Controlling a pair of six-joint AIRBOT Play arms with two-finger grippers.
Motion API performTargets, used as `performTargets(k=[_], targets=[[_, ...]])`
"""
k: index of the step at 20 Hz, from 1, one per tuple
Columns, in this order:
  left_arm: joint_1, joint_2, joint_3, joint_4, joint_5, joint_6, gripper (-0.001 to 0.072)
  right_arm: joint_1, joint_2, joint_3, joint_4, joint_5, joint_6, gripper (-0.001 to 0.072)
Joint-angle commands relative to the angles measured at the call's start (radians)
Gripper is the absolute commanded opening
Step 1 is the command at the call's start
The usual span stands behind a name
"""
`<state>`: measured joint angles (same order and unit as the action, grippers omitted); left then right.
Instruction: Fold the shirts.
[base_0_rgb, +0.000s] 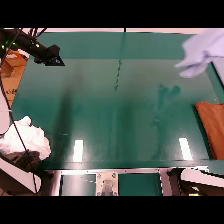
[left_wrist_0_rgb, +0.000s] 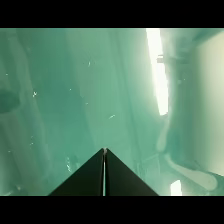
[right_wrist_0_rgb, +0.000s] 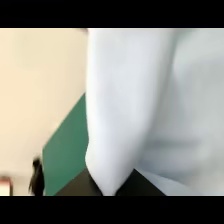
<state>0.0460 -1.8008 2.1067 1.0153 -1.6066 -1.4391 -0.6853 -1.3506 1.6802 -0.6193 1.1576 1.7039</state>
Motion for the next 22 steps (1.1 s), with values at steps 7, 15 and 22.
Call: performTargets(k=[7,15,22], targets=[[0.0,0.0,0.001,0.0,-0.001,0.0,0.0027,-0.388,-0.051,0.018,-0.227,0.135,0.128,0.0015],[0.0,0.0,0.001,0.0,-0.003,0.0,0.0027,-0.388,-0.164,0.114,0.182,0.063,0.077,0.0015],[0.0,0.0,0.001,0.0,-0.008,0.0,0.0027,-0.428,-0.168,0.113,-0.057,0.256,0.077,0.0015]])
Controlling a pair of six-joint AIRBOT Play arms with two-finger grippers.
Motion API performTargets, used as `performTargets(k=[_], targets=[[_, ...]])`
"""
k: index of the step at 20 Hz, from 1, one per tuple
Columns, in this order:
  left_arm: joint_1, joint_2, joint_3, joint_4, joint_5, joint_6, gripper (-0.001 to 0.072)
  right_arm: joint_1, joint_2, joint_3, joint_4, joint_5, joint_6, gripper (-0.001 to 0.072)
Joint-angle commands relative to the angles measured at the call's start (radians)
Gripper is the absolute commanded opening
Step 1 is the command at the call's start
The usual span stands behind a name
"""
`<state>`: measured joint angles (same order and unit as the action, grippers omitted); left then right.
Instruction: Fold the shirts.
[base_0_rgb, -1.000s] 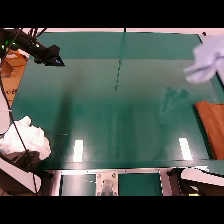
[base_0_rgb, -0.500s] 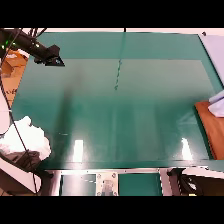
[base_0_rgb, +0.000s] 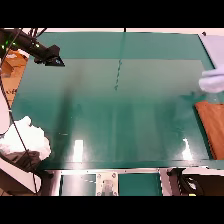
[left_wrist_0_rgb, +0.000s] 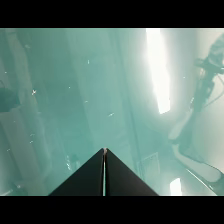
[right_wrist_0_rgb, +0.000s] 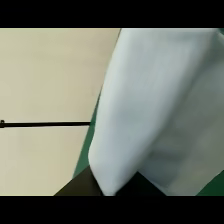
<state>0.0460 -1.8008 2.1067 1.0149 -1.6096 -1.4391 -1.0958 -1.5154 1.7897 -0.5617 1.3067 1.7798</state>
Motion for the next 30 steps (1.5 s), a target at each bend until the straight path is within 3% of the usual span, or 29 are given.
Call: performTargets(k=[1,7,10,14,19,20,21,22,23,25,26,28,30], targets=[[0.0,0.0,0.001,0.0,-0.008,0.0,0.0027,-0.026,-0.003,0.003,-0.162,0.154,0.012,0.0014],[0.0,0.0,0.001,-0.002,-0.024,0.0,0.0027,-0.123,0.038,0.002,-0.356,0.41,0.107,0.0015],[0.0,0.0,0.001,-0.002,-0.023,0.0,0.0027,-0.13,0.039,0.002,-0.573,0.523,0.11,0.0016],[0.0,0.0,0.001,-0.002,-0.023,0.0,0.0027,-0.134,0.068,-0.055,-0.775,0.534,0.136,0.0015],[0.0,0.0,0.001,-0.002,-0.023,0.0,0.0026,-0.134,0.072,-0.215,-0.848,0.534,0.131,0.0016],[0.0,0.0,0.001,-0.002,-0.023,0.0,0.0027,-0.134,0.072,-0.253,-0.878,0.534,0.126,0.006],[0.0,0.0,0.001,-0.002,-0.023,0.0,0.0027,-0.134,0.072,-0.286,-0.921,0.534,0.119,0.0259],[0.0,0.0,0.001,-0.002,-0.023,0.0,0.0027,-0.134,0.072,-0.317,-0.979,0.534,0.105,0.0552],[0.0,0.0,0.001,-0.002,-0.022,0.0,0.0027,-0.134,0.072,-0.336,-1.022,0.534,0.101,0.0594],[0.0,0.0,0.001,-0.002,-0.017,0.0,0.0027,-0.134,0.071,-0.328,-1.004,0.523,0.114,0.0588],[0.0,0.0,0.001,-0.007,-0.003,0.0,0.0027,-0.128,0.071,-0.309,-0.951,0.5,0.113,0.0533],[0.0,0.001,0.001,-0.032,0.029,0.0,0.0026,-0.094,0.071,-0.252,-0.801,0.447,0.101,0.0127],[0.0,0.004,0.001,-0.087,0.06,-0.002,0.0025,-0.021,0.071,-0.183,-0.671,0.386,0.072,0.0015]])
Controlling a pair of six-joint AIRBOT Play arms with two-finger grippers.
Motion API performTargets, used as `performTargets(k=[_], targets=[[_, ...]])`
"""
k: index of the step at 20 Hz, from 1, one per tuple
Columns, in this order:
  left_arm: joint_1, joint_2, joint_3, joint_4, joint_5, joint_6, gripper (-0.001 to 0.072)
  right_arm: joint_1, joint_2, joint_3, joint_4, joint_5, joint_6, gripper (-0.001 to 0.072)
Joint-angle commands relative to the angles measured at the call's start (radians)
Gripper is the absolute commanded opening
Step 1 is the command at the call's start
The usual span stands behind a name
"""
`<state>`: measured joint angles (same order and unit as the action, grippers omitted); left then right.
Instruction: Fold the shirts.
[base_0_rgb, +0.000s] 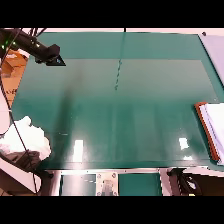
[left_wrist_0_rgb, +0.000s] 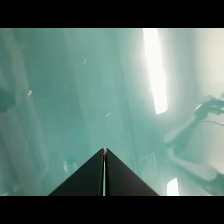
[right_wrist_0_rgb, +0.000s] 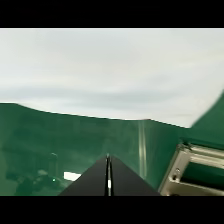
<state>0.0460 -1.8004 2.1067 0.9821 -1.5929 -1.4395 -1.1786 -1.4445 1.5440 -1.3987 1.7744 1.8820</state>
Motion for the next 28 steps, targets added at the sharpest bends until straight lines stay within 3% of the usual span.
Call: performTargets(k=[1,5,7,14,17,21,28], targets=[[0.0,0.013,0.001,-0.058,0.05,-0.007,0.0025,0.114,0.001,0.096,0.214,-0.118,-0.062,0.0016],[0.0,0.103,-0.019,-0.019,0.027,-0.011,0.0024,0.395,0.023,0.142,0.276,-0.234,-0.182,0.0015],[-0.003,0.201,-0.163,-0.008,0.031,-0.006,0.0024,0.541,0.067,0.076,0.272,-0.283,-0.197,0.0014],[-0.082,0.669,-0.933,0.118,0.173,0.015,0.0025,0.971,0.411,-0.551,0.243,-0.54,-0.32,0.0015],[-0.089,0.785,-1.102,0.126,0.198,0.004,0.0025,1.114,0.505,-0.748,0.243,-0.641,-0.321,0.0016],[-0.089,0.805,-1.142,0.143,0.19,0.005,0.0027,1.222,0.525,-0.823,0.245,-0.682,-0.32,0.0015],[-0.089,0.805,-1.143,0.141,0.225,0.005,0.0027,1.233,0.525,-0.824,0.246,-0.682,-0.32,0.0016]])
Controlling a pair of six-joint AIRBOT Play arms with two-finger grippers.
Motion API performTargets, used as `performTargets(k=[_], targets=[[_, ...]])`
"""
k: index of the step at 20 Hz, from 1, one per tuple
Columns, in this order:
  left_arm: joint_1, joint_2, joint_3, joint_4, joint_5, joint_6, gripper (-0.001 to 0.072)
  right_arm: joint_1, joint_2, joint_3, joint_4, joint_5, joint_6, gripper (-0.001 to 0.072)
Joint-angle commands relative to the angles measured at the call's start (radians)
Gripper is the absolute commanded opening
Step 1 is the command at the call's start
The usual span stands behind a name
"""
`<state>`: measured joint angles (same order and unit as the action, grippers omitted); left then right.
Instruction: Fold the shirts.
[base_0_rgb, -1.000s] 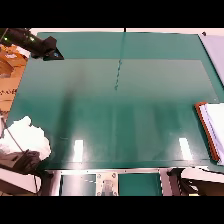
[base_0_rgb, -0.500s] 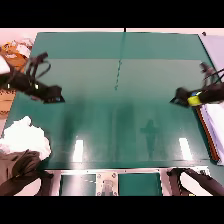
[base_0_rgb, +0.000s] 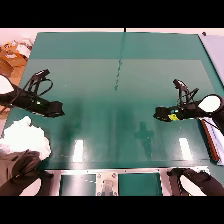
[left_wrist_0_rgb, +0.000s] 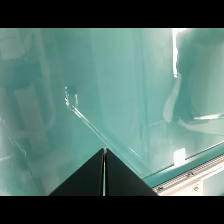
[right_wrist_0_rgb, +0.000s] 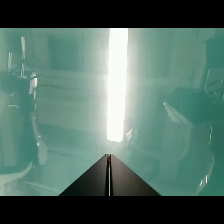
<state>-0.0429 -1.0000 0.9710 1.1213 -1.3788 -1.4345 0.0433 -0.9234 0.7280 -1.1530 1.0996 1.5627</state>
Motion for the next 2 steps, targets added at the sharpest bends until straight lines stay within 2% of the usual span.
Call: performTargets(k=[1,2], targets=[[0.0,0.004,-0.007,0.002,0.011,0.0,0.0027,0.011,0.003,-0.008,0.0,-0.007,-0.001,0.0015],[0.0,0.004,-0.007,0.002,0.01,0.0,0.0027,0.011,0.003,-0.008,0.0,-0.007,-0.001,0.0016]])
